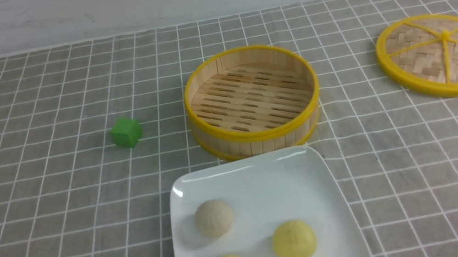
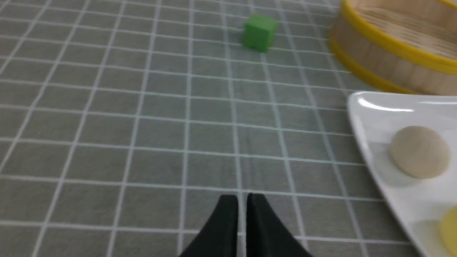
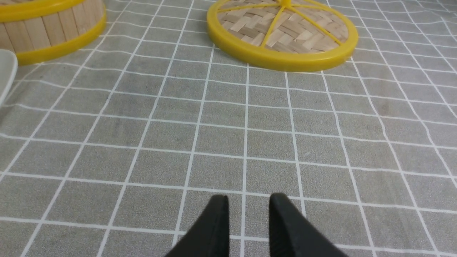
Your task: Put the steamed buns into the plate on the grey tablecloth.
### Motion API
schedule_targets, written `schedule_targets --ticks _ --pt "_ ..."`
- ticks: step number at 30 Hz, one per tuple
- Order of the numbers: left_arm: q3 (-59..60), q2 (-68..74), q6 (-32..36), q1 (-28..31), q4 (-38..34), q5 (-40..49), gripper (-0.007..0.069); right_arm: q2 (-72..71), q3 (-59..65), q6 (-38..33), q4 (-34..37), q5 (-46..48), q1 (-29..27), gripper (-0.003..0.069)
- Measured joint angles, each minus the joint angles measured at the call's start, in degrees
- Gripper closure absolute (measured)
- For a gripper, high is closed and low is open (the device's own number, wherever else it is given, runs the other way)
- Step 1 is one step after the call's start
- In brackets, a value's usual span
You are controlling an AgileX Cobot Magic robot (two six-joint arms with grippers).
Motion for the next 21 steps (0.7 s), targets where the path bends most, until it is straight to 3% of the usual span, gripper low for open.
schedule_targets --ticks 7,21 --pt "4.97 -4.75 0.56 7.82 -0.76 -1.72 0.0551 0.0 0.0 0.0 0.0 0.0 0.0 0.0457" --pt "5.23 -4.88 0.74 8.04 -0.76 -3.26 0.0547 0.0 0.0 -0.05 0.0 0.01 0.0 0.0447"
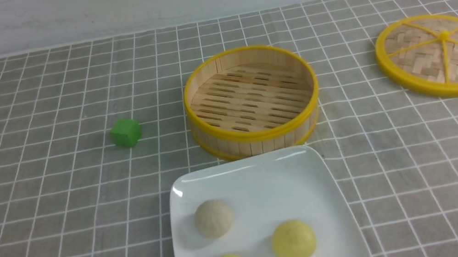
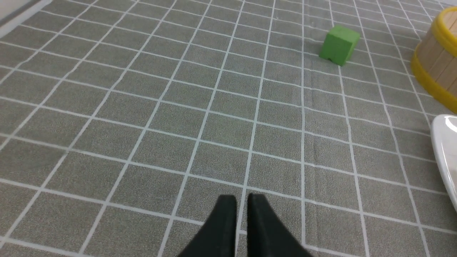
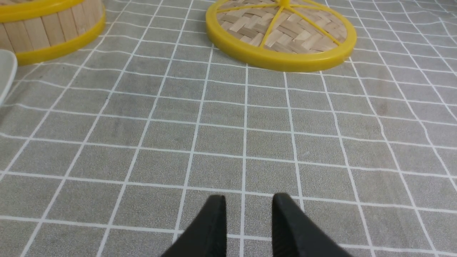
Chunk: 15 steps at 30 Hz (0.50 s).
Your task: Put the steamed buns into the plate on the grey tablecloth.
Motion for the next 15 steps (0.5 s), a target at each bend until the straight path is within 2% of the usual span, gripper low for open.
schedule_targets --ticks 15 --pt "0.04 0.0 1.18 0.0 0.0 -0.06 0.0531 0.0 0.0 -0.07 0.0 0.0 0.0 0.0431"
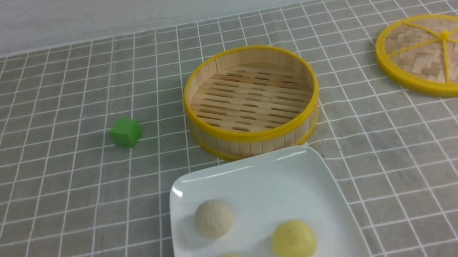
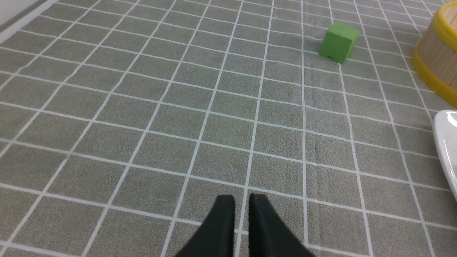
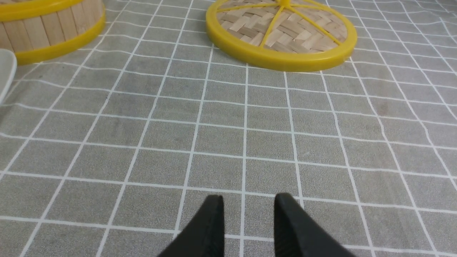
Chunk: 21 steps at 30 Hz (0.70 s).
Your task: Put the steamed buns into the plate on the grey tablecloth.
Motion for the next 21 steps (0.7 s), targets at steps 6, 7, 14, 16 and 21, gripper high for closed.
schedule_targets --ticks 6,7,14,16,21 --pt "0.0 0.0 0.0 0.0 0.0 0.0 0.0526 0.0 0.0 -0.02 0.0 0.0 0.0 0.0424" --pt "0.0 0.0 0.0 0.0 0.0 0.0 0.0524 0.0 0.0 -0.02 0.0 0.0 0.0 0.0423" --pt "0.0 0.0 0.0 0.0 0.0 0.0 0.0518 0.0 0.0 -0.02 0.0 0.0 0.0 0.0423" --pt "0.0 0.0 0.0 0.0 0.0 0.0 0.0518 0.0 0.0 -0.02 0.0 0.0 0.0 0.0423" --pt "0.0 0.0 0.0 0.0 0.0 0.0 0.0513 0.0 0.0 -0.02 0.0 0.0 0.0 0.0423"
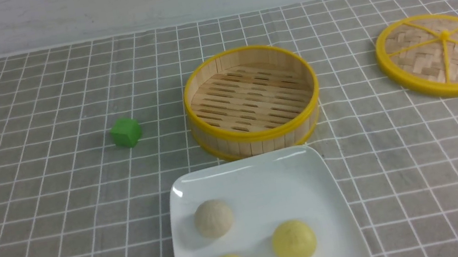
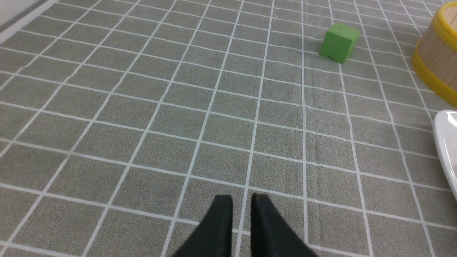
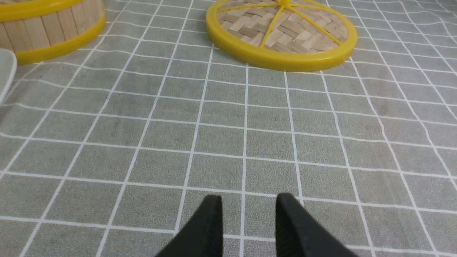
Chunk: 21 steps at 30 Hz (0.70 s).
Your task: Put the steamed buns into the plate on the grey tablecloth.
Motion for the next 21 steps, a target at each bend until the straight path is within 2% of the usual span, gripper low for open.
schedule_targets --ticks 21 --pt "0.0 0.0 0.0 0.0 0.0 0.0 0.0494 0.0 0.0 0.0 0.0 0.05 0.0 0.0421"
